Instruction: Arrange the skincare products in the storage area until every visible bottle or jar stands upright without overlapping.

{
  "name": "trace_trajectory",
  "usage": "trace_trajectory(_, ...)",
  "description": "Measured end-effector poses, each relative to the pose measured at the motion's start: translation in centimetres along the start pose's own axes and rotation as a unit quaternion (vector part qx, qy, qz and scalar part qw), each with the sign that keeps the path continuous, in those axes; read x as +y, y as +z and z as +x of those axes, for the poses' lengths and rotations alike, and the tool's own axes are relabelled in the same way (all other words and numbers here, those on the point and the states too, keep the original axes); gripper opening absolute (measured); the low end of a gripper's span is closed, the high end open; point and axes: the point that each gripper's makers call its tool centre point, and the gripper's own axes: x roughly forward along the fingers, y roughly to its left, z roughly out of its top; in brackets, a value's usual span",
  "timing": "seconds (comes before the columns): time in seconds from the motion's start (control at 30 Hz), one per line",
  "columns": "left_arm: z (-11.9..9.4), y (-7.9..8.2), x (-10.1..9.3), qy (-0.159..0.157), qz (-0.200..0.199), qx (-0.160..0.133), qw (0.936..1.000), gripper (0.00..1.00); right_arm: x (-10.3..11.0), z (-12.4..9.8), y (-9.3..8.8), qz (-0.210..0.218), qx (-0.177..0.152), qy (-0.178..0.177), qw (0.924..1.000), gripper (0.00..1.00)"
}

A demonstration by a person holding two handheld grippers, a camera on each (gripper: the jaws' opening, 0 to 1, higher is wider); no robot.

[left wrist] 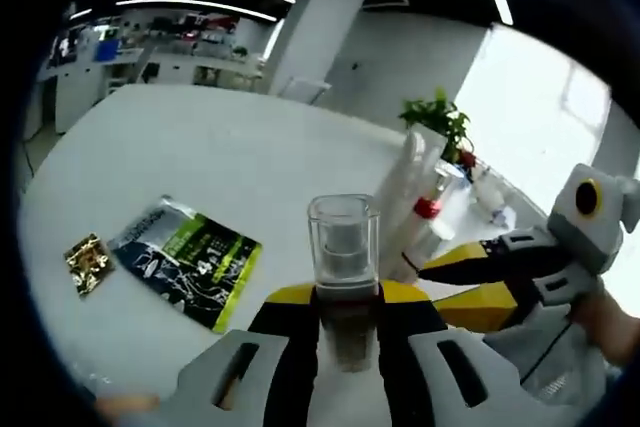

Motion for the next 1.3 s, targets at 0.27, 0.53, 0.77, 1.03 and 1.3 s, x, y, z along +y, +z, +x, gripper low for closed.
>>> trace_trajectory(0.27, 0.4, -0.5, -1.0, -0.013, 0.032, 0.011, 0.9993, 0.17, 0.1, 0.0, 0.6, 0.000, -0.013, 0.000, 0.9999, 0.15)
trace_trajectory(0.53, 0.7, -1.0, -1.4, -0.020, 0.065, 0.024, 0.9974, 0.17, 0.1, 0.0, 0.8, 0.004, -0.019, 0.001, 0.9998, 0.15)
trace_trajectory(0.77, 1.0, -1.5, -2.1, -0.033, 0.114, 0.035, 0.9923, 0.17, 0.1, 0.1, 0.6, 0.019, -0.019, 0.006, 0.9996, 0.20)
trace_trajectory(1.03, 1.1, -1.8, -3.5, -0.059, 0.166, 0.041, 0.9835, 0.17, 0.0, 0.1, 0.6, 0.014, -0.019, 0.003, 0.9997, 0.21)
trace_trajectory(1.3, 1.2, -1.7, -4.7, -0.085, 0.201, 0.037, 0.9752, 0.17, -0.1, 0.0, 0.8, 0.004, -0.023, -0.002, 0.9997, 0.23)
